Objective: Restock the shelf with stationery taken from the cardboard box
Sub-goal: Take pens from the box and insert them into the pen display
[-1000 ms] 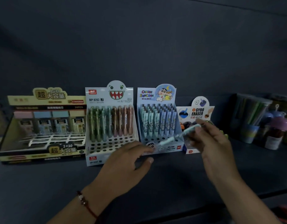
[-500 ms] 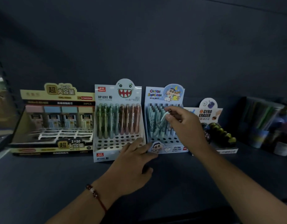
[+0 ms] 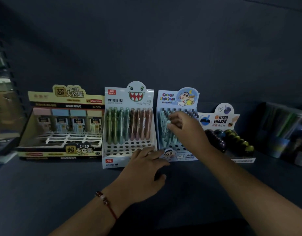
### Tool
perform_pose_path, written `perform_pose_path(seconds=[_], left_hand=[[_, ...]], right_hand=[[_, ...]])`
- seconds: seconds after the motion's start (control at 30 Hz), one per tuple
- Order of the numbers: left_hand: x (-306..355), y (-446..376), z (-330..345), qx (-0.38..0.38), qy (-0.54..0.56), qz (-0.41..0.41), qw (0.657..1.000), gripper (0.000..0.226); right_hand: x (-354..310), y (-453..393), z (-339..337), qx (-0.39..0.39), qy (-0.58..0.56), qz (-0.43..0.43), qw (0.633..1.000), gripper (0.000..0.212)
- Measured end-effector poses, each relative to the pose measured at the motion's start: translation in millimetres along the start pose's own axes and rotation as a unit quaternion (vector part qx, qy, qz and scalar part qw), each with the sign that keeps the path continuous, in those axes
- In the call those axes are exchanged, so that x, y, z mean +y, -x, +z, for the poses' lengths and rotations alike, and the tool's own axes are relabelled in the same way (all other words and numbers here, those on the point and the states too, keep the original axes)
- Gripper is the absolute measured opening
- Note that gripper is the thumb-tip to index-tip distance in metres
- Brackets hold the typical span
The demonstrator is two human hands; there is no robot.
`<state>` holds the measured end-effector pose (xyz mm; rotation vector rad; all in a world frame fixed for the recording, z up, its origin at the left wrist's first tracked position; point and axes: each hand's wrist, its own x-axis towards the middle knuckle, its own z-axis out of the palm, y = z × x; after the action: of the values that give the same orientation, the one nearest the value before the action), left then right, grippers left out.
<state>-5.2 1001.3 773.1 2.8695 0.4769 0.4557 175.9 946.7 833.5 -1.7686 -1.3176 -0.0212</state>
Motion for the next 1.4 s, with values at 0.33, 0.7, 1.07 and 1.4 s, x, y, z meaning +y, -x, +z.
perform_pose_path(seconds=[0.33,0.7,1.07,1.4], left_hand=[[-1.8,-1.3,2.1,0.002,-0.014,0.0,1.0,0.046],[8.5,10.4,-12.0,0.053,0.095,0.019,0.994,0.036],[144.5,87.5,33.3,-0.052,0.199,0.114,0.972,0.045],[413.1,189.3,201.7,-0.317,0.319,0.269,0.851,0.034]], right_hand=[[2.1,0.9,10.2,0.021,-0.007,0.017,1.0,0.025],[-0.1,31.4,-10.2,-0.069,0.013,0.023,0.997,0.048],[45.9,303.3,-162.1,-0.145,0.157,0.036,0.976,0.047],[3.3,735.8,-233.2,0.044,0.18,0.414,0.891,0.05]])
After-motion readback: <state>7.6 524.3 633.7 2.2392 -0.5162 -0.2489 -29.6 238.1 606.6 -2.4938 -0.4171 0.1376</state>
